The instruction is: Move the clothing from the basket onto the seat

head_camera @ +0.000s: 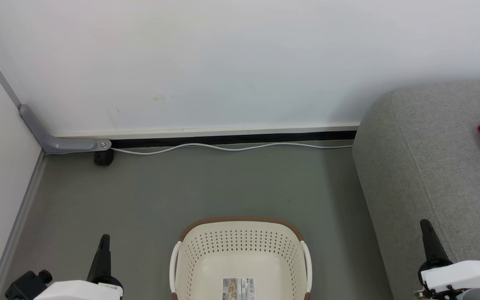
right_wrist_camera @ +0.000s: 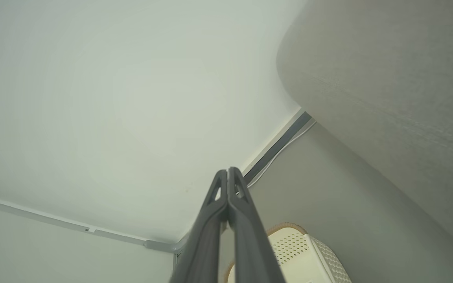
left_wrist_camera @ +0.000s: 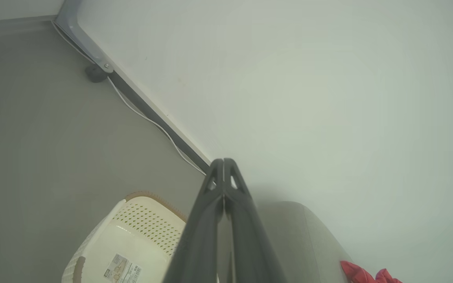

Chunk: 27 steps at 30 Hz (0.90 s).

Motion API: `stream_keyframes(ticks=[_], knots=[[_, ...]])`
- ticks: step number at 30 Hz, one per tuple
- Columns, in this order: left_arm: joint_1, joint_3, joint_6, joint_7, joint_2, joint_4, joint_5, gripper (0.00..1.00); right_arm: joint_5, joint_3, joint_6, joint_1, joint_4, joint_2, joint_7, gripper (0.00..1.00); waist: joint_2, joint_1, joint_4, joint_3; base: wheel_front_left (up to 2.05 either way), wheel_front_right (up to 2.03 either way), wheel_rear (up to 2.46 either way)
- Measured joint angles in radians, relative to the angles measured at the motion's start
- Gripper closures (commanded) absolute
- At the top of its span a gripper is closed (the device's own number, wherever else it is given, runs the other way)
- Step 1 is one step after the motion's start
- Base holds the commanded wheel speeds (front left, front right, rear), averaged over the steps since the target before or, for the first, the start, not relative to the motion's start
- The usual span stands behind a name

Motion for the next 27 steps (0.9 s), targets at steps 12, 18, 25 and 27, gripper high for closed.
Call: stream_keyframes(ticks=[12,18,25,27], knots=[[-0.017,0.007,-0.009,0.034,0.0,-0.006,-0.133,1.0,0.134,-0.016,0.0,-0.001,-0.015,0.002,0.035,1.0,0.0,0.0,-0.001,0.001,0.0,0.0,0.0],[-0.022,0.011,-0.012,0.053,0.001,-0.011,-0.209,1.0,0.212,-0.03,0.0,-0.002,-0.019,0.003,0.053,1.0,0.0,0.0,-0.001,0.002,0.0,0.0,0.0],[-0.026,0.017,-0.017,0.075,0.001,-0.016,-0.292,1.0,0.291,-0.042,0.0,-0.002,-0.023,0.004,0.073,1.0,0.0,0.0001,-0.001,0.003,0.0,0.0,0.0],[-0.029,0.019,-0.017,0.079,0.001,-0.016,-0.313,1.0,0.314,-0.044,0.0,-0.002,-0.024,0.004,0.078,1.0,0.0,0.0,-0.001,0.003,0.0,0.0,0.0]])
